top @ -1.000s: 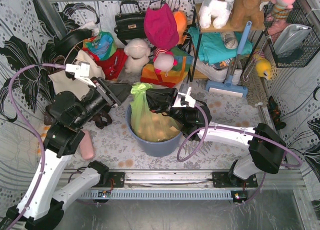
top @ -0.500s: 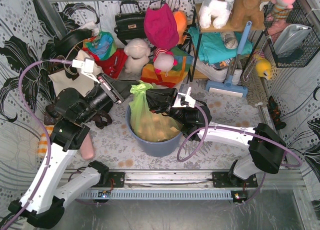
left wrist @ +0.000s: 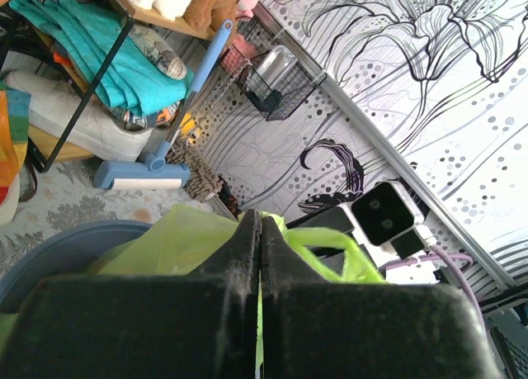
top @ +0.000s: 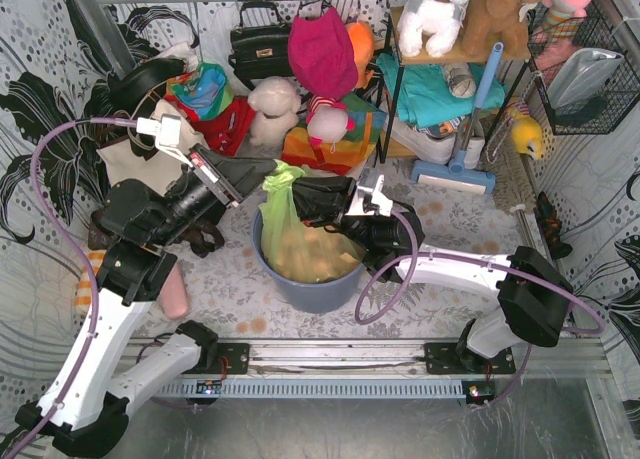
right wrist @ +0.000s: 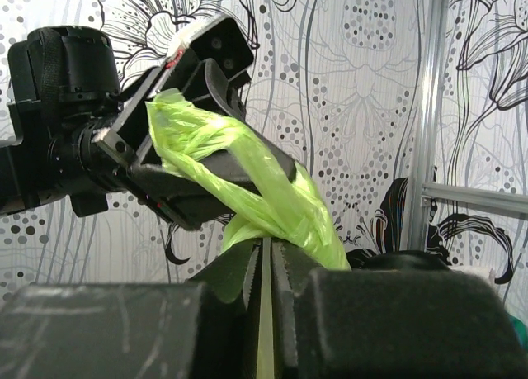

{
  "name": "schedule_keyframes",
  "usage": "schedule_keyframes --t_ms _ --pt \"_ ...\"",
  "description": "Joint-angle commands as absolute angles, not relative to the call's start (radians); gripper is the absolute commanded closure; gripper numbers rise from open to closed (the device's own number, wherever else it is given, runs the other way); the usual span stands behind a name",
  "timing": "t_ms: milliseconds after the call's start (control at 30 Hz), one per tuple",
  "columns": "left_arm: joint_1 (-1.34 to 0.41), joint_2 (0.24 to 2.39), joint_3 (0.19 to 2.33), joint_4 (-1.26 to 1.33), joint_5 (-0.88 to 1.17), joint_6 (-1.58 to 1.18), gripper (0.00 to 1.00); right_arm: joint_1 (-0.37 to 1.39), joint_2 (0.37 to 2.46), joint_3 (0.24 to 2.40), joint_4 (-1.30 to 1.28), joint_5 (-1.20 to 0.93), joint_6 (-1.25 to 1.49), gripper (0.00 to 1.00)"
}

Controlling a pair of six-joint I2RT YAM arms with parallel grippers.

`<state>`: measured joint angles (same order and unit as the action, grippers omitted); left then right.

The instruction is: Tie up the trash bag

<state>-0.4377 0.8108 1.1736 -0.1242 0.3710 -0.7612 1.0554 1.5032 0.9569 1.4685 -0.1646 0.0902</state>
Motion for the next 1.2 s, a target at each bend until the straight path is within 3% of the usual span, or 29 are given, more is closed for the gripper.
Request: schedule_keyframes --t_ms 0,167,500,900,1067,1167 --pt "-0.441 0.795 1.234 -0.069 0.374 -0.729 1.00 1.061 1.457 0.925 1.542 -0.159 0.113 0.93" --pt "-0.442 0.793 1.263 -0.077 0.385 -0.721 1.00 1.060 1.429 0.892 1.542 -0.151 0.115 0.85" --pt "-0.442 0.800 1.279 -0.012 0.471 -0.723 1.00 1.062 1.310 0.820 1.487 -0.172 0.115 0.83" --pt "-0.442 0.850 1.277 0.075 0.590 -0.783 1.00 1.075 1.166 0.918 1.102 -0.365 -0.119 0.38" --pt "-0.442 0.852 1.278 0.074 0.587 -0.786 1.00 1.087 1.184 0.987 1.028 -0.350 -0.243 0.36" --pt "-0.442 0.854 1.280 0.073 0.591 -0.789 1.00 1.087 1.189 1.013 1.006 -0.321 -0.304 0.42"
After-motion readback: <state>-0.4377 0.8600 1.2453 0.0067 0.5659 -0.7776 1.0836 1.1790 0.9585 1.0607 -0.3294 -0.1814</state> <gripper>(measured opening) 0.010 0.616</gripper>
